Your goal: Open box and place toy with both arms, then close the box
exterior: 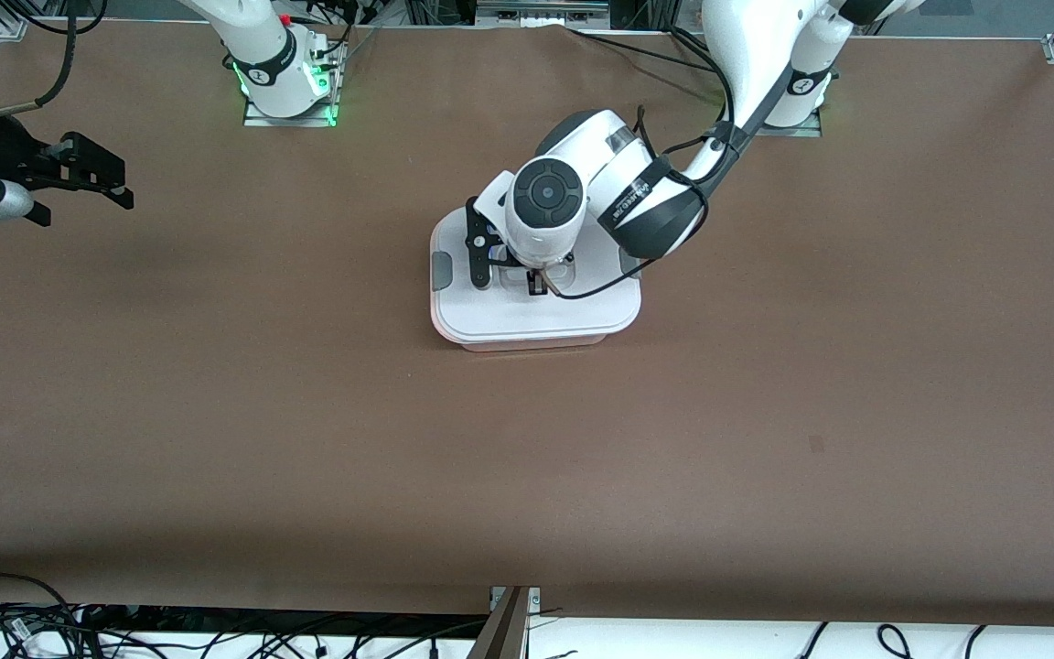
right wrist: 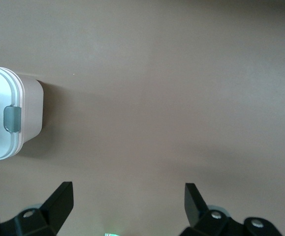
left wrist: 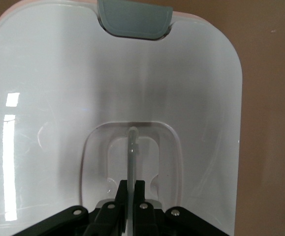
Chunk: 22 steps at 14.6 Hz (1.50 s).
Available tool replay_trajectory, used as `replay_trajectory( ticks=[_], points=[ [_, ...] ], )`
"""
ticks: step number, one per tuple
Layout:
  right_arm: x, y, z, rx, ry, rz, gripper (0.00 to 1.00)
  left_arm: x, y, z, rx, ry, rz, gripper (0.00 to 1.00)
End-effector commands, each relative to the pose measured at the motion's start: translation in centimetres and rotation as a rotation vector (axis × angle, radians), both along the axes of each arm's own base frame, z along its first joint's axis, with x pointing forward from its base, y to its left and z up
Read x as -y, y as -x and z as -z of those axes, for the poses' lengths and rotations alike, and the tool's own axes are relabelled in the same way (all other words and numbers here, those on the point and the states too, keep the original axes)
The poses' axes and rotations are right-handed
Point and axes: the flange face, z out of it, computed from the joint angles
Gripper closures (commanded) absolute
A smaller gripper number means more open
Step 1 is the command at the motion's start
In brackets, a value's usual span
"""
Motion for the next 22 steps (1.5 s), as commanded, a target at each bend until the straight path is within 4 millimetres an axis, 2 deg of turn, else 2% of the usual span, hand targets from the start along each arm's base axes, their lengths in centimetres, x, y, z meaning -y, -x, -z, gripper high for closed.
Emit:
replay_trajectory(
  ticks=[1, 5, 9, 12, 13, 14, 16, 18, 20, 22],
  points=[
    [0.0, 0.0, -0.2, 0.01, 0.01, 0.003, 0.0, 0.5, 0.4, 0.6, 0.032, -0.02, -0.001, 1.0],
    [0.2, 0.0, -0.2, 0.015, 0.014, 0.007, 0.0, 0.7, 0.1, 0.4, 0.054, 0.001, -0.02, 1.0],
    [0.2, -0.3, -0.2, 0.029, 0.017, 0.006, 0.0, 0.8, 0.0, 1.8, 0.061, -0.004, -0.019, 1.0],
    [0.4, -0.3, -0.2, 0.031, 0.025, 0.008, 0.0, 0.6, 0.0, 1.7, 0.061, -0.009, -0.016, 1.0],
    [0.4, -0.3, -0.2, 0.033, 0.025, 0.008, 0.0, 0.7, 0.1, 1.5, 0.065, -0.012, -0.016, 0.01],
    [0.4, -0.3, -0.2, 0.033, 0.025, 0.008, 0.0, 0.4, -0.3, 1.0, 0.094, -0.028, -0.004, 0.0],
    [0.3, -0.3, -0.2, 0.035, 0.026, 0.006, 0.0, -0.4, -0.4, -1.3, 0.118, -0.049, -0.004, 0.0],
    [0.3, -0.4, -0.2, 0.033, 0.026, 0.006, 0.0, -1.7, -0.3, -5.1, 0.127, -0.075, -0.016, 0.0],
    [0.3, -0.3, -0.2, 0.033, 0.026, 0.006, 0.0, -5.7, -1.5, -10.2, 0.146, -0.124, -0.121, 0.0],
    [0.3, -0.3, -0.2, 0.032, 0.028, 0.006, 0.0, -10.0, -2.9, -14.0, 0.147, -0.151, -0.246, 0.0]
  ],
)
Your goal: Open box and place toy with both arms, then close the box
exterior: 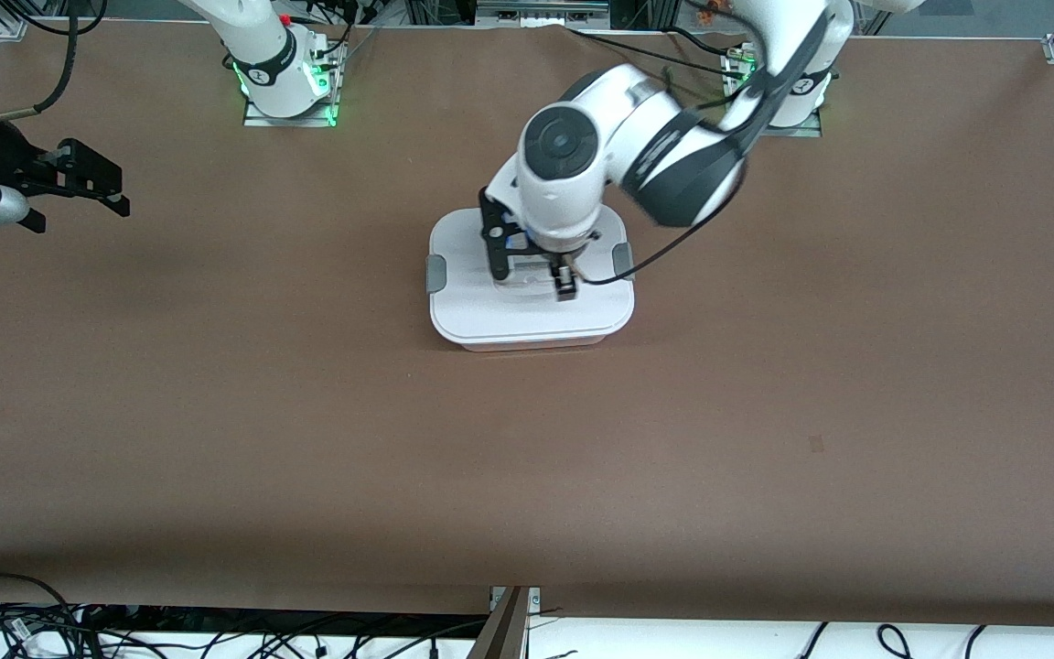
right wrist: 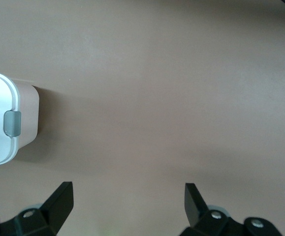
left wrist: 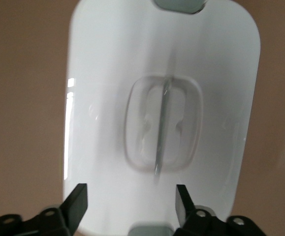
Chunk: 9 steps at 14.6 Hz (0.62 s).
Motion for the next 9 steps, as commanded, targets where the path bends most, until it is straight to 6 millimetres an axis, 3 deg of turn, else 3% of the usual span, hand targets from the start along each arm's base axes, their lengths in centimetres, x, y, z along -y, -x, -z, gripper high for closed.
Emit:
replay_trajectory(
  ticks=[1, 2, 5, 6, 8, 9],
  points=[
    [0.3, 0.1, -0.2, 0.005, 0.018, 0.005, 0.0, -6.4, -1.3, -5.9, 0.031, -0.043, -0.187, 0.0],
    [0.2, 0.1, -0.1, 0.004, 0.02, 0.003, 0.0, -8.4, -2.0, -7.1, 0.04, -0.054, -0.274, 0.0],
    [0.1, 0.1, -0.1, 0.004, 0.02, 0.002, 0.0, -17.5, -5.2, -11.0, 0.059, -0.065, -0.479, 0.0],
    [0.1, 0.1, 0.0, 0.004, 0.02, 0.003, 0.0, -19.6, -5.7, -11.6, 0.05, -0.078, -0.514, 0.0],
    [0.1, 0.1, 0.0, 0.003, 0.02, 0.003, 0.0, -23.4, -5.0, -15.0, 0.071, -0.086, -0.594, 0.0],
    [0.0, 0.1, 0.0, 0.004, 0.022, 0.002, 0.0, -25.0, -4.8, -15.8, 0.078, -0.089, -0.655, 0.0]
  ],
)
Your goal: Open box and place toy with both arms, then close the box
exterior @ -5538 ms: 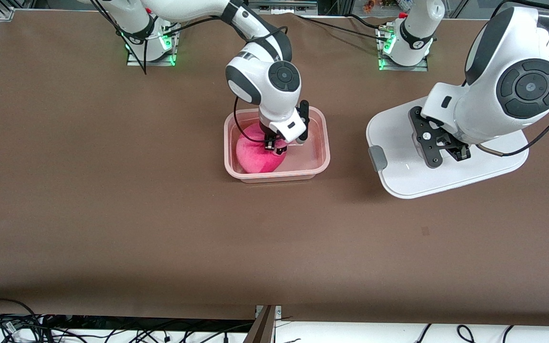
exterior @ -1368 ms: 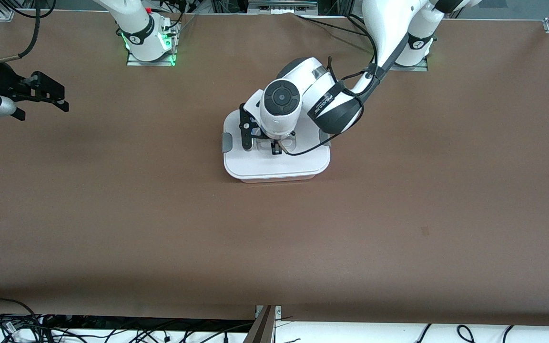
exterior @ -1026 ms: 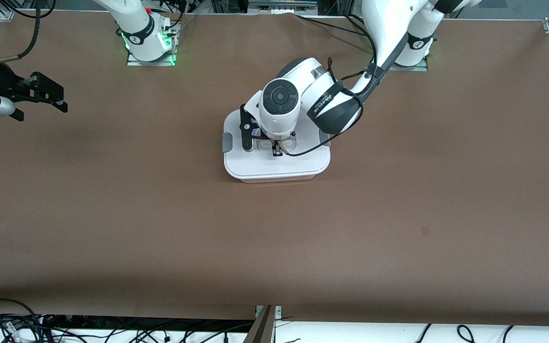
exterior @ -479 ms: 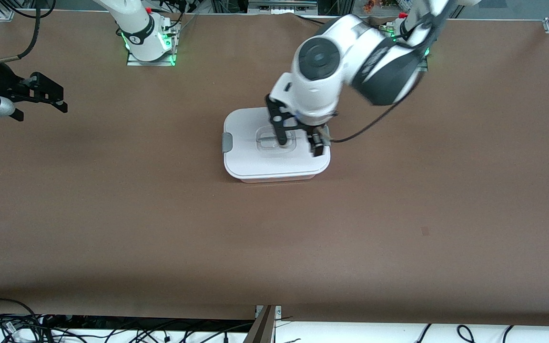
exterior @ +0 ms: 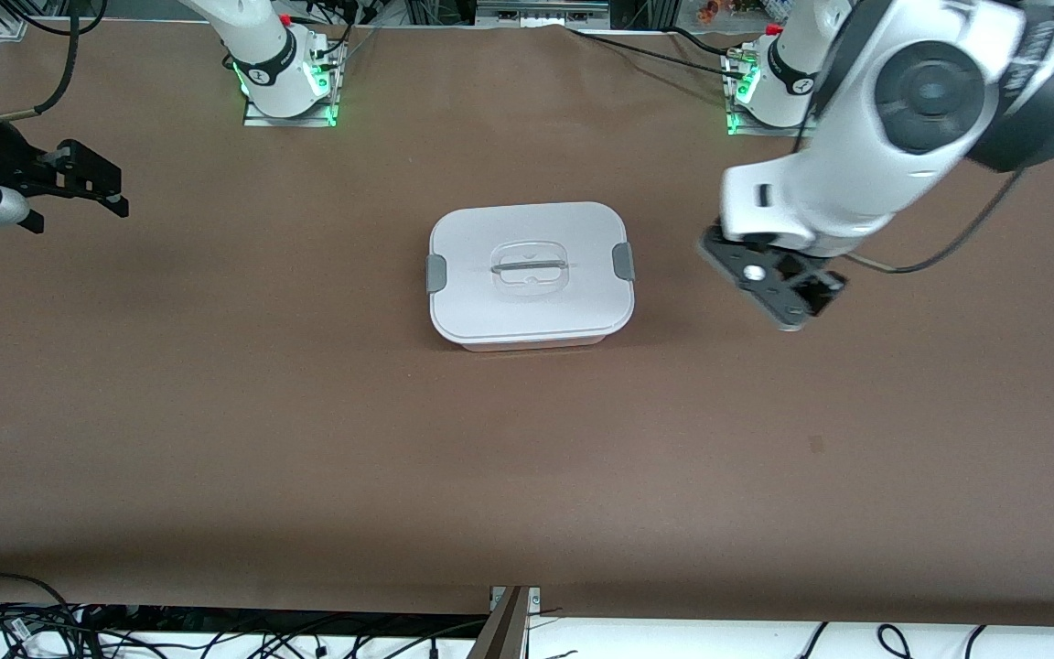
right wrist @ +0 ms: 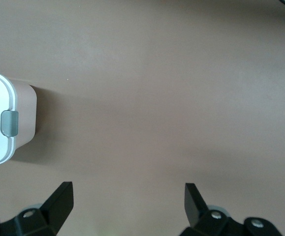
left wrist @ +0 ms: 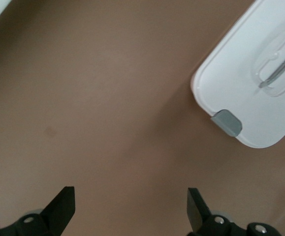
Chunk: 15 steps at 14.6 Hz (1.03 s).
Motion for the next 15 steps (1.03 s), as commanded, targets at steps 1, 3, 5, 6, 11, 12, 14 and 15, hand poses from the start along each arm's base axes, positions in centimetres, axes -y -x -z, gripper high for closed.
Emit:
replay_trajectory(
  ticks=[1, 3, 5, 6, 11, 12, 14, 15],
  points=[
    [0.0, 0.0, 0.0, 0.006, 0.014, 0.004, 0.0, -3.8, 2.2, -4.0, 0.049, -0.021, -0.157, 0.0],
    [-0.1, -0.1, 0.3, -0.001, 0.015, 0.002, 0.0, -7.2, 3.4, -5.2, 0.128, -0.01, -0.353, 0.0],
    [-0.1, -0.1, 0.2, 0.001, 0.015, 0.002, 0.0, -10.9, 5.7, -5.6, 0.147, -0.004, -0.6, 0.0],
    [-0.1, -0.2, 0.3, 0.001, 0.015, 0.002, 0.0, -12.8, 6.3, -5.5, 0.126, 0.0, -0.655, 0.0],
    [-0.1, -0.1, 0.1, 0.005, 0.014, 0.002, 0.0, -17.1, 8.3, -4.7, 0.05, 0.018, -0.745, 0.0],
    [-0.2, -0.1, 0.1, 0.007, 0.014, -0.001, 0.0, -17.2, 8.3, -4.6, 0.049, 0.018, -0.748, 0.0],
    [-0.4, -0.2, 0.3, 0.004, 0.015, -0.003, 0.0, -17.3, 8.2, -4.8, 0.054, 0.019, -0.746, 0.0],
    [-0.4, -0.2, 0.4, 0.002, 0.015, -0.003, 0.0, -17.1, 8.2, -4.9, 0.057, 0.019, -0.742, 0.0]
  ],
)
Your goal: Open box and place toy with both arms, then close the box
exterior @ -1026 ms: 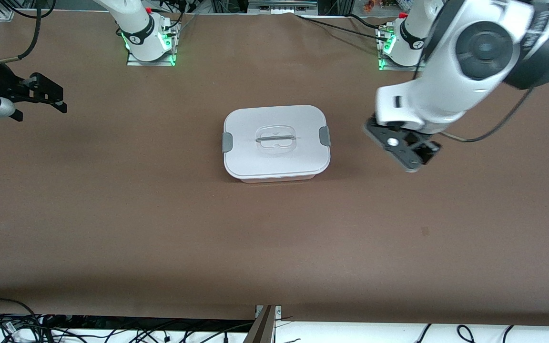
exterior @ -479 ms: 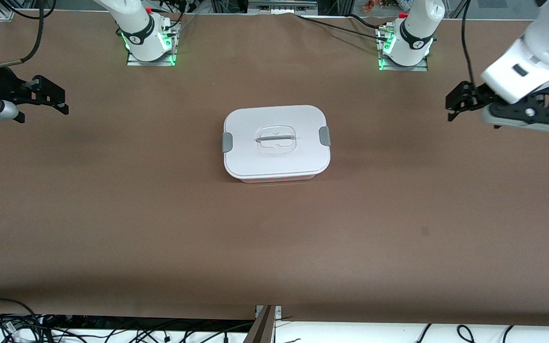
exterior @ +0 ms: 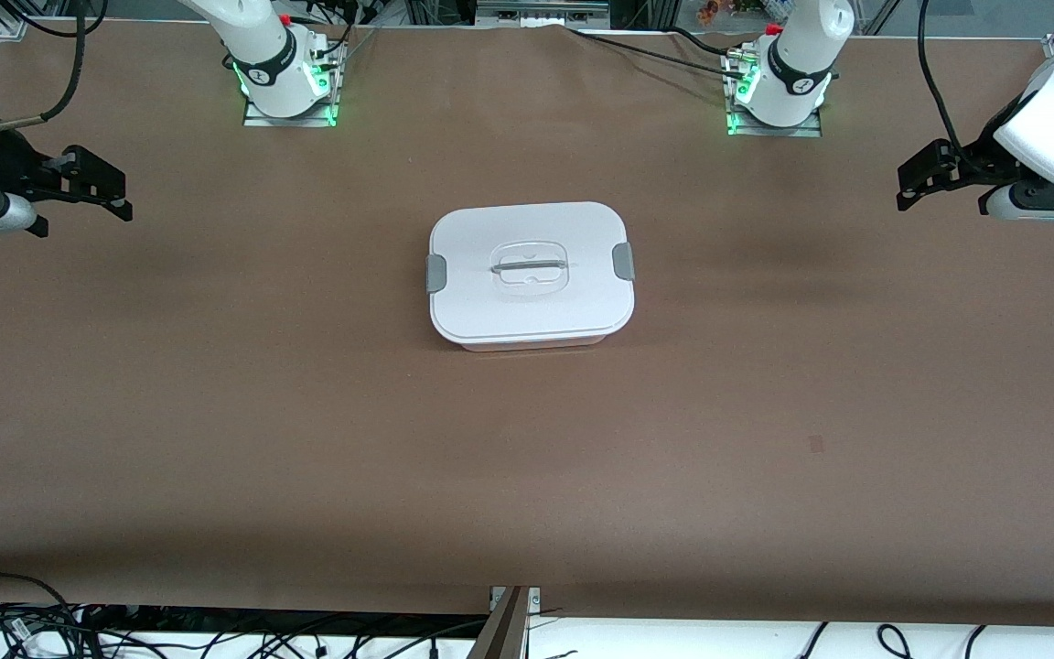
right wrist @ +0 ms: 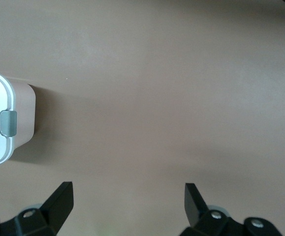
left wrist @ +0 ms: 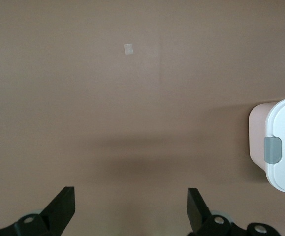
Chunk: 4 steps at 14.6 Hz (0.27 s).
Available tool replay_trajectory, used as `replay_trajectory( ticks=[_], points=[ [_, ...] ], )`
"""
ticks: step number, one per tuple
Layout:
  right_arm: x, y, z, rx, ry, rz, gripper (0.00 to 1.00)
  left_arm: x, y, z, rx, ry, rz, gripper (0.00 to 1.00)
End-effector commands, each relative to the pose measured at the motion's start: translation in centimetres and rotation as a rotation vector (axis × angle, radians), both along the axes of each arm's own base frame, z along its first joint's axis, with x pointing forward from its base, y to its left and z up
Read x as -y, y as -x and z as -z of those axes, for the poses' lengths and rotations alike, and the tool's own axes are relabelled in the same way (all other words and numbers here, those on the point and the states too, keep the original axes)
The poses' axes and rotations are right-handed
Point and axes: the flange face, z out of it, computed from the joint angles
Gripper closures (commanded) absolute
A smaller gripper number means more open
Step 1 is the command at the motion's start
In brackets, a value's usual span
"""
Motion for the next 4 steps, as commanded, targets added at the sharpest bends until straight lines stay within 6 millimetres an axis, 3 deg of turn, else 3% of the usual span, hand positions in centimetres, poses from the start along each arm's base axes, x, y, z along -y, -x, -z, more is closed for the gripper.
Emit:
replay_trajectory(
  ticks=[1, 4],
  points=[
    [-0.18, 0.08, -0.15, 0.009, 0.011, 0.0, 0.0, 0.39, 0.64, -0.61, 0.014, 0.013, -0.005, 0.0],
    [-0.42, 0.1, -0.15, 0.009, 0.012, -0.005, 0.0, 0.67, 0.61, -0.64, 0.02, 0.002, 0.005, 0.0]
  ],
)
